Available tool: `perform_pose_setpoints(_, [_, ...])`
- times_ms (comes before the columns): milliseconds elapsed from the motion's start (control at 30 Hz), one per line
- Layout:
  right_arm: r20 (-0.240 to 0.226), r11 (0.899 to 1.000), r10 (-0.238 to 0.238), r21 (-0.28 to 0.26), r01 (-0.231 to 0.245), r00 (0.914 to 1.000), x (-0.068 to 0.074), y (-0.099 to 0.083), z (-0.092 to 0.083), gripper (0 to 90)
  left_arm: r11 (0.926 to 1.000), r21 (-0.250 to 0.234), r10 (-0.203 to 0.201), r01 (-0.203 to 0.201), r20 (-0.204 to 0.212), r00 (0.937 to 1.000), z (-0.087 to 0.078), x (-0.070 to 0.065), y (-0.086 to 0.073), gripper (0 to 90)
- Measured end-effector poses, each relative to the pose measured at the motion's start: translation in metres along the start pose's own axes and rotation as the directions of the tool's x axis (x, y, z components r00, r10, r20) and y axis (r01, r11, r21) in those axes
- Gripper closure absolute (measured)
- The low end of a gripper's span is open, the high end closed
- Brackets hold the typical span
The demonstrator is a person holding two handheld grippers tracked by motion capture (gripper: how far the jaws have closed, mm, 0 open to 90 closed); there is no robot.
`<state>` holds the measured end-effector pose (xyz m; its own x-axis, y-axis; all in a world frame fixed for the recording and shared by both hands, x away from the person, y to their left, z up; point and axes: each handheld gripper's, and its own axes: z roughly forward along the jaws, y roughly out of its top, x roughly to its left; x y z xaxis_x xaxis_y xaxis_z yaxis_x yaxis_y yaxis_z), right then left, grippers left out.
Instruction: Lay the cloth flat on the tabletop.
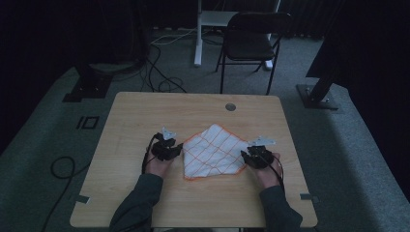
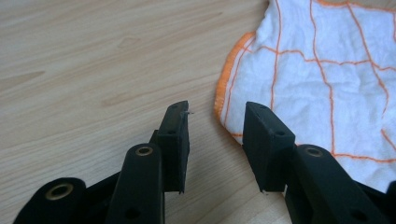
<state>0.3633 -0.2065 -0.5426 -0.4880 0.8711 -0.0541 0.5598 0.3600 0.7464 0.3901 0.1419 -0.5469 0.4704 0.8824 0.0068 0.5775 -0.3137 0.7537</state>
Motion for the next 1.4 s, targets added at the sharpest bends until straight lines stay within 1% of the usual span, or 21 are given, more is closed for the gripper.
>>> perform_pose_setpoints(100, [-0.042, 1.000, -0.028, -0.009, 0.027, 0.9987, 0.014, -0.007, -0.005, 63.2, 1.0000, 0.003, 0.002, -0.002, 0.007, 1.0000, 0.004, -0.001, -0.001, 61.8])
perform_pose_setpoints(200, [-0.053, 0.999, -0.034, -0.015, 0.033, 0.9980, 0.018, -0.009, -0.007, 63.2, 0.9999, 0.009, 0.007, -0.007, 0.005, 1.0000, 0.007, -0.002, 0.001, 61.6])
perform_pose_setpoints(267, [-0.099, 0.997, -0.081, -0.029, 0.078, 0.9919, 0.036, -0.015, -0.014, 61.9, 0.9998, 0.014, 0.014, -0.014, 0.005, 0.9999, 0.011, -0.003, 0.003, 61.2])
perform_pose_setpoints(367, [-0.121, 0.994, -0.111, -0.030, 0.108, 0.9864, 0.046, -0.020, -0.017, 61.3, 0.9995, 0.023, 0.021, -0.021, 0.003, 0.9998, 0.018, -0.004, 0.006, 60.5])
perform_pose_setpoints(433, [-0.126, 0.993, -0.118, -0.032, 0.115, 0.9850, 0.048, -0.022, -0.017, 61.4, 0.9994, 0.027, 0.020, -0.020, 0.007, 0.9998, 0.021, -0.006, 0.008, 60.3])
perform_pose_setpoints(467, [-0.136, 0.991, -0.137, -0.029, 0.134, 0.9812, 0.053, -0.026, -0.018, 61.2, 0.9993, 0.031, 0.020, -0.020, 0.008, 0.9998, 0.023, -0.006, 0.009, 59.9])
perform_pose_setpoints(533, [-0.141, 0.989, -0.146, -0.027, 0.144, 0.9792, 0.057, -0.029, -0.018, 59.5, 0.9993, 0.034, 0.015, -0.015, 0.014, 0.9998, 0.026, -0.008, 0.011, 59.2])
perform_pose_setpoints(667, [-0.132, 0.985, -0.174, -0.010, 0.174, 0.9758, 0.061, -0.035, -0.015, 54.1, 0.9985, 0.053, 0.011, -0.012, 0.022, 0.9997, 0.032, -0.011, 0.011, 59.3])
perform_pose_setpoints(733, [-0.129, 0.981, -0.191, -0.001, 0.193, 0.9730, 0.063, -0.036, -0.013, 51.8, 0.9975, 0.070, -0.002, 0.000, 0.039, 0.9992, 0.033, -0.011, 0.010, 61.4])
perform_pose_setpoints(767, [-0.123, 0.979, -0.201, 0.005, 0.203, 0.9718, 0.064, -0.036, -0.012, 51.5, 0.9969, 0.079, -0.007, 0.003, 0.048, 0.9988, 0.034, -0.010, 0.010, 64.5])
perform_pose_setpoints(800, [-0.123, 0.979, -0.201, 0.005, 0.203, 0.9718, 0.064, -0.036, -0.012, 51.5, 0.9969, 0.079, -0.007, 0.003, 0.048, 0.9988, 0.034, -0.010, 0.010, 68.2])
perform_pose_setpoints(833, [-0.109, 0.976, -0.214, 0.011, 0.216, 0.9707, 0.065, -0.036, -0.010, 51.6, 0.9964, 0.085, -0.001, -0.003, 0.051, 0.9987, 0.034, -0.010, 0.010, 68.2])
perform_pose_setpoints(867, [-0.095, 0.973, -0.227, 0.019, 0.230, 0.9692, 0.065, -0.036, -0.007, 52.8, 0.9961, 0.088, 0.000, -0.005, 0.060, 0.9982, 0.034, -0.010, 0.009, 76.4])
perform_pose_setpoints(933, [-0.084, 0.970, -0.238, 0.028, 0.241, 0.9676, 0.065, -0.035, -0.004, 58.1, 0.9954, 0.092, 0.019, -0.025, 0.066, 0.9976, 0.034, -0.012, 0.010, 82.8])
perform_pose_setpoints(967, [-0.078, 0.970, -0.237, 0.032, 0.241, 0.9682, 0.065, -0.035, -0.002, 62.8, 0.9947, 0.096, 0.030, -0.037, 0.067, 0.9973, 0.033, -0.013, 0.010, 84.5])
perform_pose_setpoints(1000, [-0.079, 0.969, -0.241, 0.031, 0.244, 0.9674, 0.063, -0.035, -0.001, 70.3, 0.9940, 0.098, 0.043, -0.049, 0.066, 0.9969, 0.033, -0.014, 0.010, 85.4])
perform_pose_setpoints(1067, [-0.086, 0.970, -0.237, 0.034, 0.241, 0.9677, 0.063, -0.034, 0.000, 70.3, 0.9940, 0.098, 0.043, -0.049, 0.066, 0.9969, 0.033, -0.014, 0.010, 86.0])
perform_pose_setpoints(1100, [-0.078, 0.970, -0.240, 0.025, 0.242, 0.9676, 0.061, -0.032, -0.002, 85.9, 0.9922, 0.105, 0.060, -0.067, 0.076, 0.9953, 0.028, -0.015, 0.007, 86.7])
perform_pose_setpoints(1233, [-0.073, 0.975, -0.221, -0.006, 0.221, 0.9725, 0.054, -0.028, -0.011, 86.7, 0.9928, 0.096, 0.064, -0.072, 0.085, 0.9944, 0.019, -0.017, 0.001, 87.0])
perform_pose_setpoints(1300, [-0.077, 0.982, -0.189, -0.034, 0.187, 0.9789, 0.045, -0.022, -0.019, 86.7, 0.9923, 0.092, 0.075, -0.083, 0.088, 0.9933, 0.012, -0.020, -0.005, 87.0])
perform_pose_setpoints(1400, [-0.081, 0.984, -0.174, -0.046, 0.171, 0.9814, 0.040, -0.018, -0.022, 86.7, 0.9925, 0.079, 0.086, -0.093, 0.092, 0.9921, 0.005, -0.024, -0.010, 87.0])
